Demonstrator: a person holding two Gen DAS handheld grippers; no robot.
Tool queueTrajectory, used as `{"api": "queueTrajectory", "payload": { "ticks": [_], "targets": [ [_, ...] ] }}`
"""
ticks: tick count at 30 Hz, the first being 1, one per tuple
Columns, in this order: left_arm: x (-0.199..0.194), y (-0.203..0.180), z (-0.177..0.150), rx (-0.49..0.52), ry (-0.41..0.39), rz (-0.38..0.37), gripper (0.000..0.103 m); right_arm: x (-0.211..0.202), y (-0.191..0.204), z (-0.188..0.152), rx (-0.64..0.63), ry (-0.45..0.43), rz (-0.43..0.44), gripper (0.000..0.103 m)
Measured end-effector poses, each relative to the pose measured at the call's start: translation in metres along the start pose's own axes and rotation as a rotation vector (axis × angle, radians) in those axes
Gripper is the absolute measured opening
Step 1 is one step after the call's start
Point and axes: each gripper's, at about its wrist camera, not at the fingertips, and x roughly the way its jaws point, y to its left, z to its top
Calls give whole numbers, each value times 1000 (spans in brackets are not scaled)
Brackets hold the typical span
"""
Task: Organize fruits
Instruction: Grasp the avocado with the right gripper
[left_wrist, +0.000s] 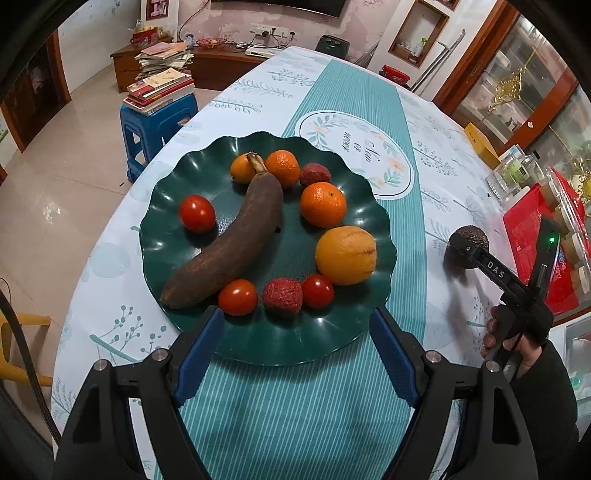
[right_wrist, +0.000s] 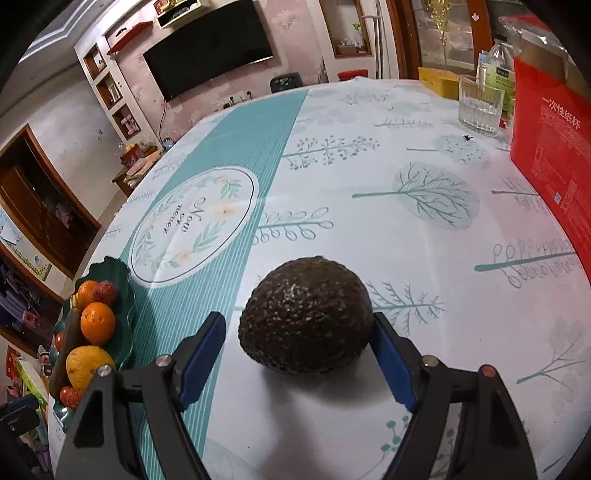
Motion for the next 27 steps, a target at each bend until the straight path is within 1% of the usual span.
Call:
{"api": "queueTrajectory", "payload": {
  "ticks": [2, 5, 9, 16, 22, 25, 27],
  "targets": [
    [-2, 1, -2, -3, 1, -4, 80, 0, -1, 0, 4, -6, -18, 72],
    [-6, 6, -4, -13, -8, -6, 80, 0, -2, 0, 13, -1, -14, 71],
    [-16, 15, -3, -31, -34, -3, 80, -2, 0, 0, 27, 17, -33, 71],
    [-34, 37, -6, -67, -76, -4, 80, -14, 4, -11, 80, 46, -30, 70],
    [-50, 54, -7, -60, -107, -32, 80, -33, 19, -25, 65, 38, -36, 68],
    [-55, 62, -5, -46, -113, -52, 80, -44, 33, -32, 35, 22, -47, 66],
    [-58, 69, -3, -32, -114, -72, 80, -47, 45, -38, 10, 26, -66, 65]
  ]
}}
